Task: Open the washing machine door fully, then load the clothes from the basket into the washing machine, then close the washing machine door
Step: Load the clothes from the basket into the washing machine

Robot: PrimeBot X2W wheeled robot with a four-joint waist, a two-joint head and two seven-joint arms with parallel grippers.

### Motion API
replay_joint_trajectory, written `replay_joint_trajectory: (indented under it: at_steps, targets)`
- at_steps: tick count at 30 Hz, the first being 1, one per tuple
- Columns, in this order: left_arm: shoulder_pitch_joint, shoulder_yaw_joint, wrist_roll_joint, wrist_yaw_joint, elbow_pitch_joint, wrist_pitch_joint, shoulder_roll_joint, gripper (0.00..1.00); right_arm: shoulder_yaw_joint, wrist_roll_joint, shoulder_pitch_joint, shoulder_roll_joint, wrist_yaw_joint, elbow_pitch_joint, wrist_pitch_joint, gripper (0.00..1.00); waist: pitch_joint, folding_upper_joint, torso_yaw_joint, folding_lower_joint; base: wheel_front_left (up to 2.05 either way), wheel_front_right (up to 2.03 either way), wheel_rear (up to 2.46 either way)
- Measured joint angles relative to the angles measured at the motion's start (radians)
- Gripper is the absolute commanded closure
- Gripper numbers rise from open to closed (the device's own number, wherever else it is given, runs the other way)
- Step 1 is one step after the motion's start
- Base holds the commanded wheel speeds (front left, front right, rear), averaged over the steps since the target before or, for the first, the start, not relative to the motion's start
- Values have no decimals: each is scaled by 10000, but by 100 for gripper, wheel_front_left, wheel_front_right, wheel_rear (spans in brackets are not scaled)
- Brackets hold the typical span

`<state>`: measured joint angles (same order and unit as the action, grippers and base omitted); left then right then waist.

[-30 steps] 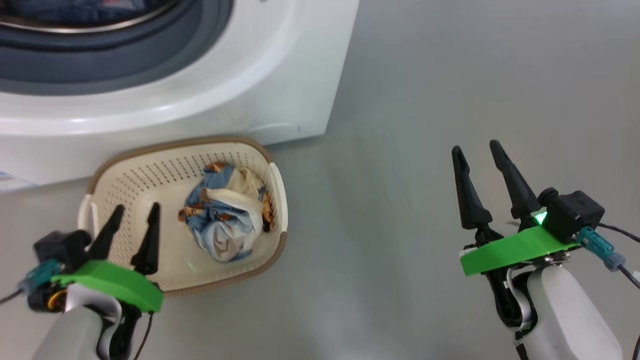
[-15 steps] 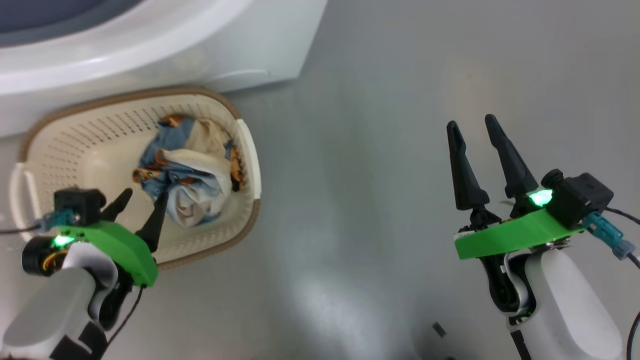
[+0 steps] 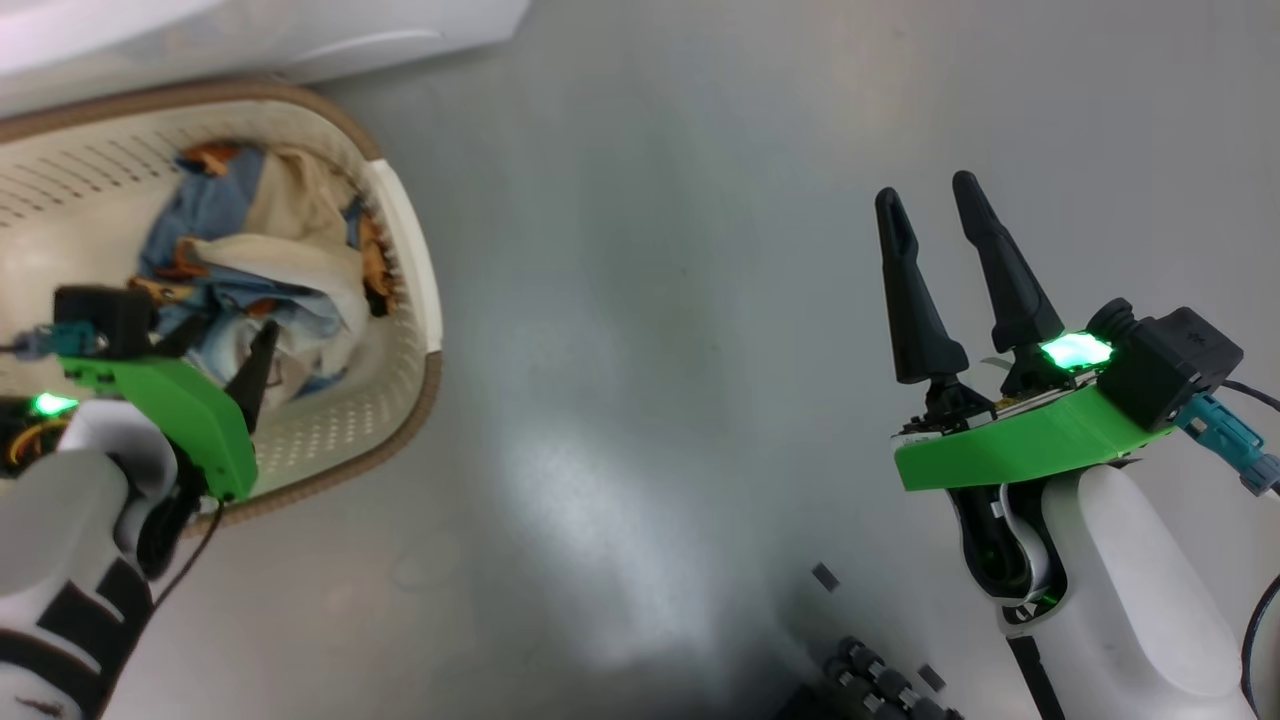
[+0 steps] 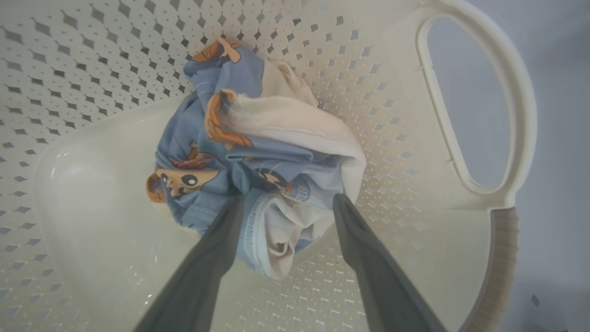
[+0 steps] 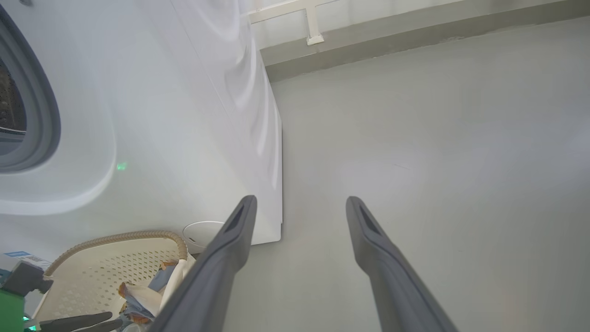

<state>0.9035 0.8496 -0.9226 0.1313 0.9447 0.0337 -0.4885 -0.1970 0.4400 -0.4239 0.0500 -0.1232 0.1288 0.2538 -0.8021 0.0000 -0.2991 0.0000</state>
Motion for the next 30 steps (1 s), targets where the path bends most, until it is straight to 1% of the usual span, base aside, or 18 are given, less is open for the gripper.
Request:
replay_joint_trajectory:
  at_steps: [6, 11, 14, 17, 18, 19, 20, 21, 26, 30]
  targets:
    - [769, 307, -428, 0, 422, 23, -13, 0, -232, 117, -32, -27, 0, -96, 0, 0, -596, 0, -309, 1, 0, 0, 0]
    - [1446, 226, -445, -92, 1829, 284, -21, 0, -309, 288, -163, -50, 0, -159, 0, 0, -942, 0, -568, 0, 0, 0, 0]
    - [1568, 186, -485, -90, 2128, 336, 15, 0, -328, 366, -184, -52, 0, -209, 0, 0, -1028, 0, -665, 0, 0, 0, 0]
    - [1715, 121, -765, -71, 2203, 472, 104, 0, -359, 376, -183, -58, 0, -221, 0, 0, -1122, 0, -783, 0, 0, 0, 0]
    - [1780, 140, -769, -58, 2245, 472, 127, 9, -368, 378, -183, -58, 0, -224, 0, 0, -1144, 0, -813, 0, 0, 0, 0]
    - [1829, 146, -784, -58, 2282, 472, 127, 38, -385, 382, -182, -58, 0, -226, 0, 0, -1162, 0, -838, 0, 0, 0, 0]
    - [1869, 165, -798, -52, 2330, 466, 121, 75, -414, 382, -182, -58, 0, -226, 0, 0, -1174, 0, -859, 0, 0, 0, 0]
    - [1902, 219, -796, -42, 2382, 430, 115, 100, -447, 382, -182, -58, 0, -226, 0, 0, -1183, 0, -877, 0, 0, 0, 0]
    - [2013, 447, -876, -29, 2291, 240, 121, 100, -489, 382, -182, -61, 0, -219, 0, 0, -1168, 0, -861, 0, 0, 0, 0]
    - [2004, 593, -1024, -27, 1994, 453, 115, 100, -476, 382, -181, -61, 0, -211, 0, 0, -1064, 0, -755, 0, 0, 0, 0]
